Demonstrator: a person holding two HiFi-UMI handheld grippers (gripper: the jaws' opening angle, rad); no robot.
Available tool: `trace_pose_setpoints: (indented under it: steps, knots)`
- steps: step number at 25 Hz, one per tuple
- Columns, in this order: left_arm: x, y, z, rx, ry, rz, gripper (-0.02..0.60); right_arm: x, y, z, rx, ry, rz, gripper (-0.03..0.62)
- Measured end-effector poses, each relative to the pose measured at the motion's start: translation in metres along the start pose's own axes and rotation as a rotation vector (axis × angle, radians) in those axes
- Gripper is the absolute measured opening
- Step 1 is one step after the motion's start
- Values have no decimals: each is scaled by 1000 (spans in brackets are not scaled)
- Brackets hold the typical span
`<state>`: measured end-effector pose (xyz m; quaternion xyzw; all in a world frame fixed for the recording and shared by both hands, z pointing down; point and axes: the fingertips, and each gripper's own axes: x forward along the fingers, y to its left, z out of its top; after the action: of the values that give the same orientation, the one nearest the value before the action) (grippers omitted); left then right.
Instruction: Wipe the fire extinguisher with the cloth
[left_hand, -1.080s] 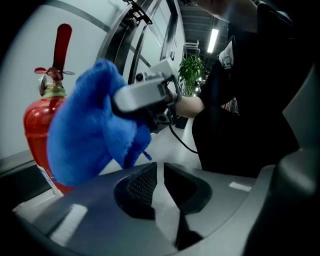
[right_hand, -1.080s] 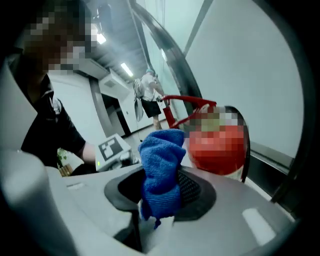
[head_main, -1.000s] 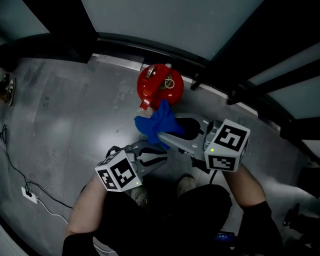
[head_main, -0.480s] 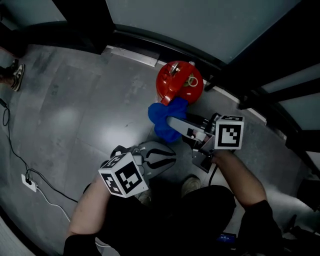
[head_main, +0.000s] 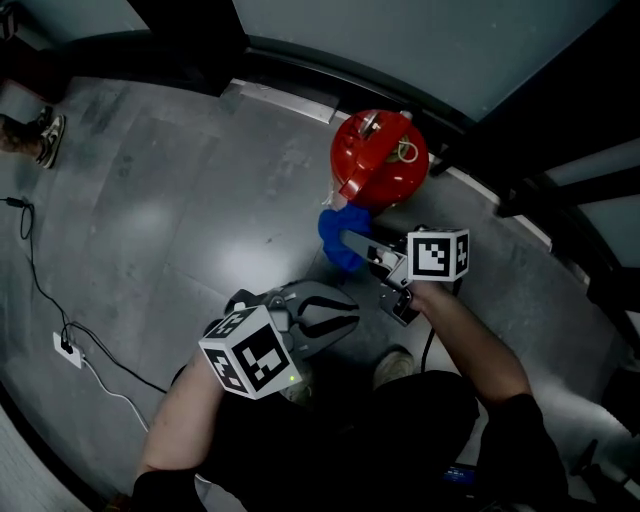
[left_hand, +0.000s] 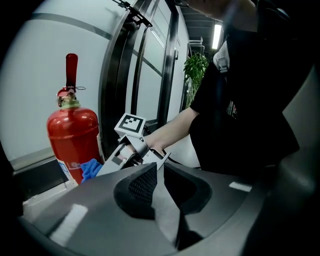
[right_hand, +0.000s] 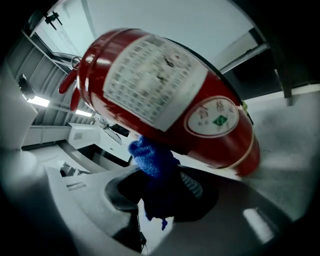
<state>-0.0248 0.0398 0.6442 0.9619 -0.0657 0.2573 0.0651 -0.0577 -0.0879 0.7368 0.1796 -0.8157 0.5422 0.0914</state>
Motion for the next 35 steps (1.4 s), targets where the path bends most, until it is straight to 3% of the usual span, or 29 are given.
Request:
trace_pose_setpoints:
  steps: [10, 16, 25, 28, 31, 35]
  knots:
    - [-8, -6, -9, -14, 26, 11, 51, 29, -78, -38, 117, 45, -87, 135]
    - [-10, -8, -14, -24, 37, 11, 51, 39, -90, -46, 91, 87, -13, 135]
    - [-14, -5, -23, -53, 49, 22, 51, 41, -154, -68, 71, 156, -226, 135]
    - [-14, -4, -26, -61, 51, 26, 51, 41, -170, -80, 112, 185, -295, 135]
    - [-15, -5, -24, -57, 44, 20, 51, 39, -166, -88, 134, 188, -285, 135]
    - [-12, -6, -17, -40, 27, 5, 51, 34, -137, -85, 116, 191, -209, 135]
